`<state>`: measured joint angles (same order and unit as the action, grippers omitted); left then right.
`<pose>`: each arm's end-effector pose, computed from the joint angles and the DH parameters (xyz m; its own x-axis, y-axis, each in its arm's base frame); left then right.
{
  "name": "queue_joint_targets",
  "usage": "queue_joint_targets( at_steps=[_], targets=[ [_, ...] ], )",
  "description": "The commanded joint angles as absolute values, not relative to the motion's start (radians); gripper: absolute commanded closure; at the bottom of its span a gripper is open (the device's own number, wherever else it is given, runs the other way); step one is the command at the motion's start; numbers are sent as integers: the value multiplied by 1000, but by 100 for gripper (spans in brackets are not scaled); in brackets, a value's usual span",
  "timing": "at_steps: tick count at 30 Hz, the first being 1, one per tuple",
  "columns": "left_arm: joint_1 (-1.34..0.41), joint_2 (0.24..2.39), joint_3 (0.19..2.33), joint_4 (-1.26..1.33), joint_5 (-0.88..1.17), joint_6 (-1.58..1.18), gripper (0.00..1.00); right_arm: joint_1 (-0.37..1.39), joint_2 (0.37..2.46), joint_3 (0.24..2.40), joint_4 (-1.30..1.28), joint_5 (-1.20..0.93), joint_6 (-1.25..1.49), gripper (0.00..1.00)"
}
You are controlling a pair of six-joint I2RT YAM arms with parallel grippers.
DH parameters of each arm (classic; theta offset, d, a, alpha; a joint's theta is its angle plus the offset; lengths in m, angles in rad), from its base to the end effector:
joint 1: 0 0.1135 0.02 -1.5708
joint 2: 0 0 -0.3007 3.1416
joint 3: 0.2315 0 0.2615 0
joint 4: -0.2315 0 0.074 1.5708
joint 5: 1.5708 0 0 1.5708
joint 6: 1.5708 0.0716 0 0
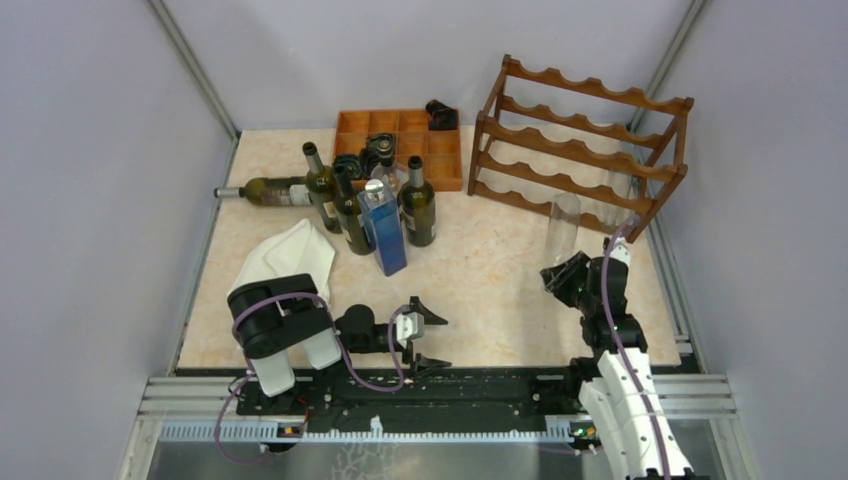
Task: Put the wine bottle on the wine rack
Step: Place the wine bottle in the wine rack.
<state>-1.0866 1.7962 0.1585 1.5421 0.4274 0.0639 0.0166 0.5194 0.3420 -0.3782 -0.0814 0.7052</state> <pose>0.0988 -0.2515 0.1353 0.0194 0.0880 -0.9959 0.9983 0.0529 0.0241 0.1435 0.0082 0.2002 -0.4571 0.6386 -0.6191 0.2767 0.7637 0.5834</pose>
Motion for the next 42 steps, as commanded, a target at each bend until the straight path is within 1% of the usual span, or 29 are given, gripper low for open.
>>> queue_joint_targets(
  at_steps=[1,11,27,42],
  targets=[
    [-1088,1811,167,1792,445,52,1,-18,533,391,-205,-118,673,100],
    [-1089,1821,174,1791,451,50,1,-50,571,371,-134,-115,636,100],
    [-1088,1825,175,1792,458,48,1,-84,697,353,25,-123,600,100],
    [-1088,1830,178,1792,460,46,1,-84,905,372,237,-73,546,100]
  ],
)
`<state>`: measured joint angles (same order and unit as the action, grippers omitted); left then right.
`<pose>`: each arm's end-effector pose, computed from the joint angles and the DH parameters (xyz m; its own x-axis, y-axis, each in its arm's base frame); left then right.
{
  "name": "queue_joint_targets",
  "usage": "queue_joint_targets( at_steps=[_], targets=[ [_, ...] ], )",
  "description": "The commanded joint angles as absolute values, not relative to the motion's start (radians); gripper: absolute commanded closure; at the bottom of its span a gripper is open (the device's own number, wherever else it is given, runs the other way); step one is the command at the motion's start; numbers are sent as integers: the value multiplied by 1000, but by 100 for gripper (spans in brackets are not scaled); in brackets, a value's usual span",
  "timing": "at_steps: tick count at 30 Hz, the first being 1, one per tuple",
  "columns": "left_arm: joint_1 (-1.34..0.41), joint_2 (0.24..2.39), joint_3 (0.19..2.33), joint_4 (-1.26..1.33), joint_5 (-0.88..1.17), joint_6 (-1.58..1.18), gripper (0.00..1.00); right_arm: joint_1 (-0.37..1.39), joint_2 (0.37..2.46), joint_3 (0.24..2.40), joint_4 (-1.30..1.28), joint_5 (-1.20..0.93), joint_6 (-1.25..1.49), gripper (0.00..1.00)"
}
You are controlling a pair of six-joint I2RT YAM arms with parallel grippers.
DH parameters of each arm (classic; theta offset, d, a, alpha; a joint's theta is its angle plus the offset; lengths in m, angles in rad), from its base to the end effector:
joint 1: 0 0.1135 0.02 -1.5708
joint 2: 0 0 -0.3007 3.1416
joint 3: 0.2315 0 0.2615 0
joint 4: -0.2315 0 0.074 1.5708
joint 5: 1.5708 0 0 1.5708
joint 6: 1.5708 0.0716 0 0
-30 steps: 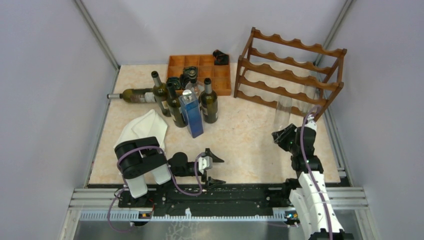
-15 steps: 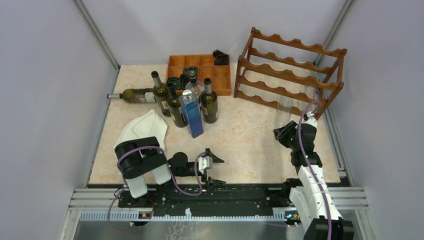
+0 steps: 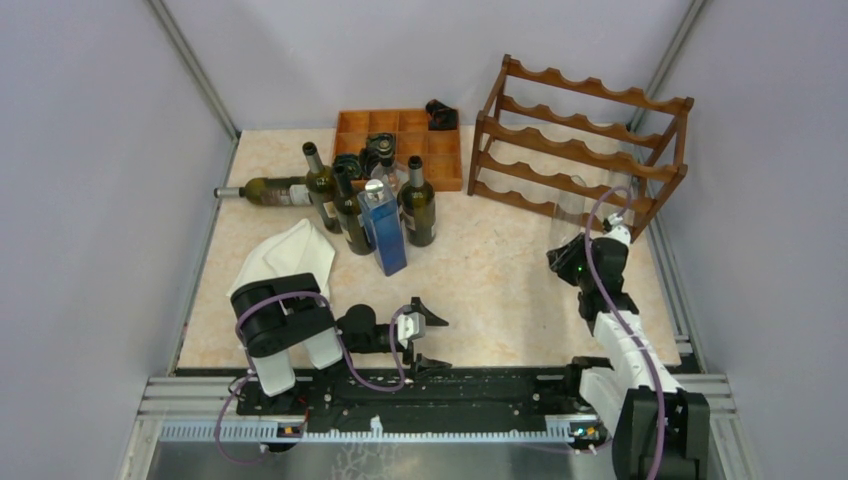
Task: Put the wine bottle on the wine rack
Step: Place the wine bottle in the wine rack.
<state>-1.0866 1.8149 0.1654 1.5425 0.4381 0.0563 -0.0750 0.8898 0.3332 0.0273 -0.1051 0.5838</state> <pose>0.0990 -0.2536 0.1320 0.0065 0.0971 -0.9953 0.9990 0.0428 0.0107 0.2038 -0.0078 0.1903 -0.4288 0.5819 -0.6910 0.2644 0.8122 0.5200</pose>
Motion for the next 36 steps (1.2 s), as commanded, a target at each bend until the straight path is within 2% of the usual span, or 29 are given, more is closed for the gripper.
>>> queue_joint_targets(
  at_steps=[1,19,27,33,36],
  targets=[
    [-1088,1830,178,1792,461,46,1,-84,914,376,247,-67,543,100],
    [-1088,1840,187,1792,471,45,1,-94,1097,455,362,-3,483,96],
    [-1088,1843,189,1792,471,44,1,-94,1182,490,407,25,481,86],
    [-1088,1848,192,1791,476,44,1,-94,1215,517,409,45,471,72],
    [-1088,1848,192,1791,478,44,1,-94,1233,526,414,48,469,71]
  ],
)
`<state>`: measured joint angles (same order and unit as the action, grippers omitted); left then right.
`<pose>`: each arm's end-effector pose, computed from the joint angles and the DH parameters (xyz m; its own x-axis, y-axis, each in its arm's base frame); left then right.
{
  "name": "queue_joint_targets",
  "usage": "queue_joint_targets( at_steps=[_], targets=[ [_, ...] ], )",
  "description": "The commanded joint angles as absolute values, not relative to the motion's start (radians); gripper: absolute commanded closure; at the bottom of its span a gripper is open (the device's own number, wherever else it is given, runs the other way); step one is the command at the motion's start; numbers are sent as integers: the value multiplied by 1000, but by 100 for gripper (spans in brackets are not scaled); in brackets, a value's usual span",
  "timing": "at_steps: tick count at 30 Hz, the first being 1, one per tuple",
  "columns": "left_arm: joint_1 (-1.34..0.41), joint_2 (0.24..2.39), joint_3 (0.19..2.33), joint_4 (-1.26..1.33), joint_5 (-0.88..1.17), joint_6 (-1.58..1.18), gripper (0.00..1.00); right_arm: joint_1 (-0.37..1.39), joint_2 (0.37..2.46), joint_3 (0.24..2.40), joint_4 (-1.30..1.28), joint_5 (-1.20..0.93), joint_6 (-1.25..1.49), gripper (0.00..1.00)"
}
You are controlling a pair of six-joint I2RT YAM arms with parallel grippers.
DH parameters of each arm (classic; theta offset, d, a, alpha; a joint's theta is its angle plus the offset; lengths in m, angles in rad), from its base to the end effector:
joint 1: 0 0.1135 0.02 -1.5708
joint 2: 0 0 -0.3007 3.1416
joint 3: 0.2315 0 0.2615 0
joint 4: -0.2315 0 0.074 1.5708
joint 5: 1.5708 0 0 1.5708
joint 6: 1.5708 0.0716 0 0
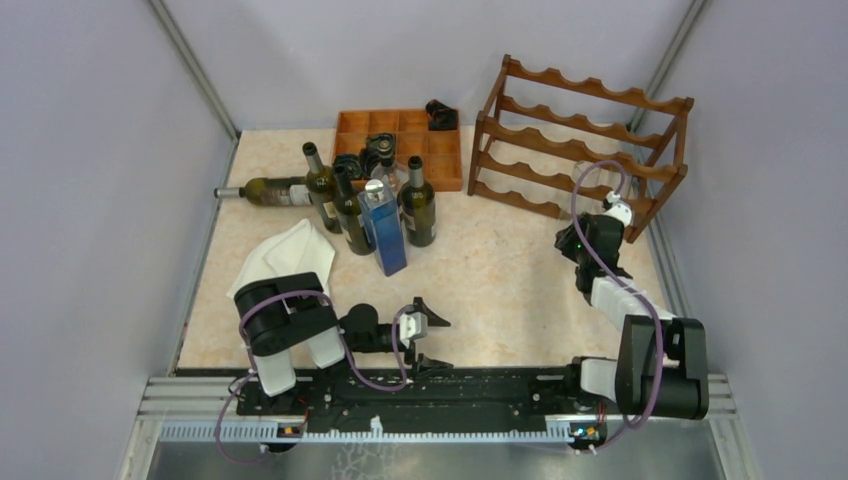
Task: Put the wine bottle on the wine rack
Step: Place the wine bottle in the wine rack.
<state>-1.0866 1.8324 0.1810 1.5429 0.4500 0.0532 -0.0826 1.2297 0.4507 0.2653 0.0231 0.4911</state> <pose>0.1003 -0.2577 0.1304 0.0027 0.0976 -0.9952 0.9995 0.0313 0.0058 0.2684 -0.0239 0.1892 -0.3835 0.5048 -0.7734 0.3214 0.8580 0.4007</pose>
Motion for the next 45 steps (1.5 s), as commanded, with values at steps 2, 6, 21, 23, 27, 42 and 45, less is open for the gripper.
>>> queue_joint_targets(
  at_steps=[2,6,21,23,27,42,45],
  targets=[
    [-1089,1849,192,1793,478,44,1,-94,1246,529,423,50,469,71],
    [-1088,1849,192,1792,477,44,1,-94,1278,539,430,54,467,70],
    [-1088,1852,193,1792,479,46,1,-94,1340,564,447,50,460,53],
    [-1088,1852,193,1792,480,46,1,-94,1337,561,443,52,459,49],
    [-1088,1853,194,1791,481,46,1,-94,1304,542,434,57,457,43],
    [-1088,1852,195,1792,482,43,1,-94,1125,383,379,65,502,43],
    [-1088,1852,193,1791,482,43,1,-95,1128,349,407,53,530,45]
  ],
)
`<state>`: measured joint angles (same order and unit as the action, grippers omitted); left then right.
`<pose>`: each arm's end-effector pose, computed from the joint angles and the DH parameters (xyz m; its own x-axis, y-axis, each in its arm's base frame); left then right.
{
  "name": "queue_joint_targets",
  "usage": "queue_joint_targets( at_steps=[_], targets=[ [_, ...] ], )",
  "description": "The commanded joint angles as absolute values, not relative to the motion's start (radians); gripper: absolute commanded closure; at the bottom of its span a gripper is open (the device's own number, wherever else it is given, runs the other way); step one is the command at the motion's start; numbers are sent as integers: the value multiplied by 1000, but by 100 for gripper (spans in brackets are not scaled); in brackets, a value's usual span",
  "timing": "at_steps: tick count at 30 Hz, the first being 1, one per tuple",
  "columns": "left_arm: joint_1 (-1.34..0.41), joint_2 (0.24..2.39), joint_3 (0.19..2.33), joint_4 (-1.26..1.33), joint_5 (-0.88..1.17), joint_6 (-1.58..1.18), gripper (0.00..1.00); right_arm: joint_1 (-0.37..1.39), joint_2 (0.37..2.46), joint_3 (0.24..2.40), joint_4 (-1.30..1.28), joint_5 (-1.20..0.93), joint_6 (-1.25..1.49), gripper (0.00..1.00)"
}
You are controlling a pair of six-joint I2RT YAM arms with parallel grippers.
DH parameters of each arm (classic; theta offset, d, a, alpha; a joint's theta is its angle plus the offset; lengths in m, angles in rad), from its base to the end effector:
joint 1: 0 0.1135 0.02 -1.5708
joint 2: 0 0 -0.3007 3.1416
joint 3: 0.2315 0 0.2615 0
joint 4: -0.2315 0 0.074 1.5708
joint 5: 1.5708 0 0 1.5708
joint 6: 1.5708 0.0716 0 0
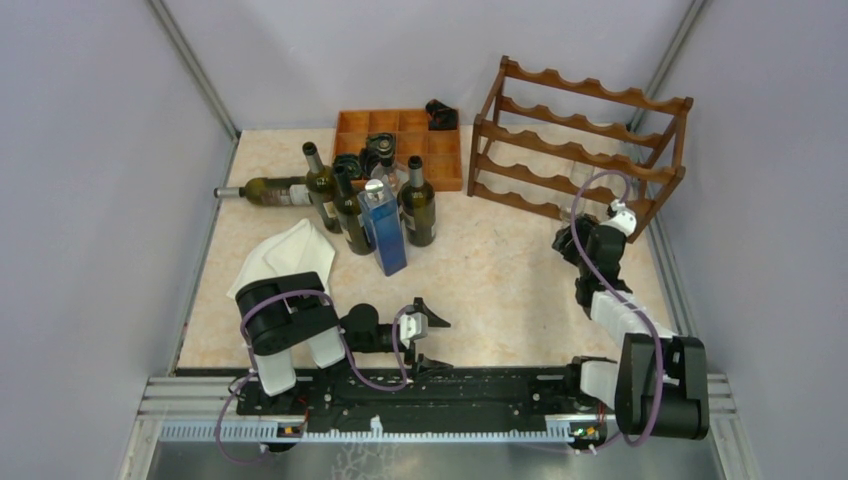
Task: Put the wine bottle on the wine rack
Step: Place the wine bottle in the wine rack.
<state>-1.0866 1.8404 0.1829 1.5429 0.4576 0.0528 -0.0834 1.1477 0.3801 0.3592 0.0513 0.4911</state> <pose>0.1001 -0.2582 0.1288 -0.0005 0.1026 -0.9947 0.9997 0.0238 0.0020 0.2537 -0.0249 0.1963 -0.2876 0.4967 -0.8189 0.3014 0.8585 0.4149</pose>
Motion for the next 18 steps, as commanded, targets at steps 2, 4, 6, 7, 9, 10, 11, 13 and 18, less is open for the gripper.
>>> queue_joint_targets(
  at_steps=[2,4,6,7,9,10,11,13,18],
  targets=[
    [-1088,1852,193,1791,482,43,1,-103,1126,341,422,47,542,45],
    [-1088,1852,193,1792,482,43,1,-120,1136,337,446,23,560,46],
    [-1088,1853,195,1792,482,43,1,-137,1159,339,471,-7,573,46],
    [-1088,1853,195,1792,483,44,1,-142,1171,339,488,-31,577,46],
    [-1088,1853,195,1791,482,44,1,-145,1195,342,518,-58,584,47],
    [-1088,1853,195,1791,483,44,1,-148,1206,341,538,-73,589,47],
    [-1088,1854,195,1792,483,44,1,-151,1217,337,564,-91,594,47],
    [-1088,1855,195,1791,483,44,1,-156,1239,337,604,-112,608,47],
    [-1088,1856,196,1791,483,44,1,-163,1287,351,650,-122,636,47]
  ],
)
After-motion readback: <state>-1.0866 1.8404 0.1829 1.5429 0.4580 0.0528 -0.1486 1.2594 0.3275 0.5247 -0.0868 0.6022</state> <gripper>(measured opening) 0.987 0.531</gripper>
